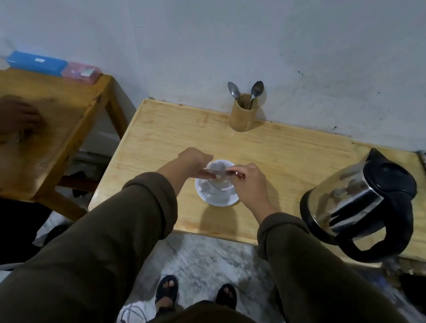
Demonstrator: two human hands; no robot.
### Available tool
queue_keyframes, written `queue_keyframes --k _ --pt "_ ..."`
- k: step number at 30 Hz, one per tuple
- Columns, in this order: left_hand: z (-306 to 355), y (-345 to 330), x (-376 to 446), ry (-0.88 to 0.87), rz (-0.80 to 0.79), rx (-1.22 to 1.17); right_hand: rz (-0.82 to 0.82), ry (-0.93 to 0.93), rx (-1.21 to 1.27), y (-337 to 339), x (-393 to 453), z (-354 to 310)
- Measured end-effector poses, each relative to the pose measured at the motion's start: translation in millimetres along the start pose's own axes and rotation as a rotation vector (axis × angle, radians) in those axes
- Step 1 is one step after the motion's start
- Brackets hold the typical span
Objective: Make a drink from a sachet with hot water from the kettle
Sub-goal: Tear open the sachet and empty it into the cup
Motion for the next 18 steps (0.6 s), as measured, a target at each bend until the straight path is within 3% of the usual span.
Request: queue_keyframes --k 7,18 --pt "0.5 7.8 4.0 -0.038 0.032 -0.123 -0.001 -0.090 0.080 -1.6 11.8 2.7" --pt "4.0 1.0 -2.4 -0.039 0.028 -0.220 -0.052 -0.121 -0.023 -4.6 19.6 2.2"
Point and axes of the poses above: each hand's wrist, its own x-axis towards the middle knuckle, its own y-axis out of the back of the hand, z = x × y, the point moved 5 cm from there along x, towards the middle knuckle, and after that the axes turned 11 degrees about z, right-handed, at the moved point
